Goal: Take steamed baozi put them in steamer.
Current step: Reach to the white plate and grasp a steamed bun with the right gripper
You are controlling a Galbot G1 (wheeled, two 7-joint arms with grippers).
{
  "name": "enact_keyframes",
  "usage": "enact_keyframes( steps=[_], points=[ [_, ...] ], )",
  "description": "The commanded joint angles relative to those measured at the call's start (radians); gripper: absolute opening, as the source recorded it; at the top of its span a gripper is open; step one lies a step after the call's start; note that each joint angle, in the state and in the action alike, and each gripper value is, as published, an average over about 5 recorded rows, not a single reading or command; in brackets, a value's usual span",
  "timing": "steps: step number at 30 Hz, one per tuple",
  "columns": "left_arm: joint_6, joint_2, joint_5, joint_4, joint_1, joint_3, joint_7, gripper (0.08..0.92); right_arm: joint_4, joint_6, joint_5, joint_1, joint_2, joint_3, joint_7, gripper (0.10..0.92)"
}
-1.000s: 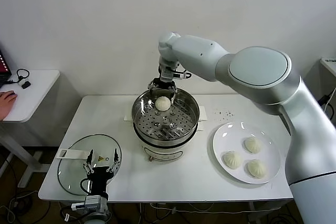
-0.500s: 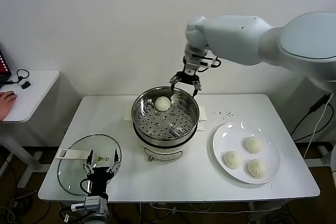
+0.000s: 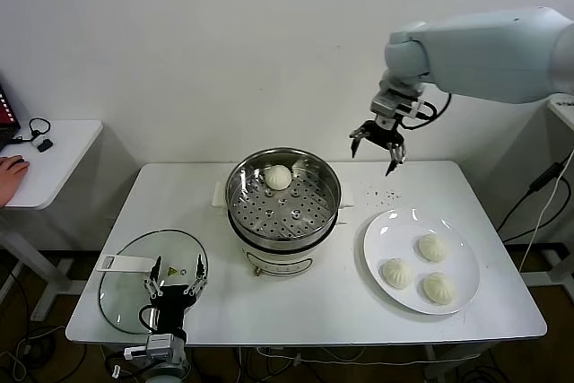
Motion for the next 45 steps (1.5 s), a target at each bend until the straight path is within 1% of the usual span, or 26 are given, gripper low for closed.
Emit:
enact_keyframes(
  steps=[1, 4, 8, 12, 16, 21, 30, 45],
  points=[
    [0.000, -0.049, -0.001, 0.007, -0.002, 0.001, 0.001, 0.823, 0.214, -0.297, 0.079, 0.074, -0.126, -0.078, 0.075, 0.823],
    [0.000, -0.049, -0.001, 0.008, -0.002, 0.002, 0.001, 0.823, 0.279, -0.406, 0.118, 0.066, -0.168, -0.077, 0.118, 0.823],
    [0.000, -0.049, -0.002, 0.011, -0.002, -0.001, 0.001, 0.823, 0.338, -0.536, 0.117, 0.046, -0.218, -0.082, 0.172, 0.823],
    [-0.001, -0.049, -0.004, 0.014, -0.003, -0.003, 0.000, 0.823, 0.358, -0.628, 0.111, 0.021, -0.250, -0.082, 0.208, 0.823],
    [-0.002, -0.049, -0.004, 0.017, -0.002, -0.003, 0.000, 0.823, 0.374, -0.688, 0.122, -0.012, -0.278, -0.074, 0.236, 0.823],
    [-0.002, -0.049, -0.004, 0.019, -0.002, -0.005, -0.001, 0.823, 0.384, -0.710, 0.131, -0.065, -0.302, -0.051, 0.246, 0.823],
    [-0.003, -0.049, -0.002, 0.024, 0.003, -0.014, -0.001, 0.823, 0.344, -0.705, 0.085, -0.208, -0.336, 0.026, 0.240, 0.823],
    [-0.010, -0.049, 0.002, 0.031, 0.007, -0.030, -0.004, 0.823, 0.251, -0.705, -0.009, -0.361, -0.307, 0.134, 0.244, 0.823]
  ],
)
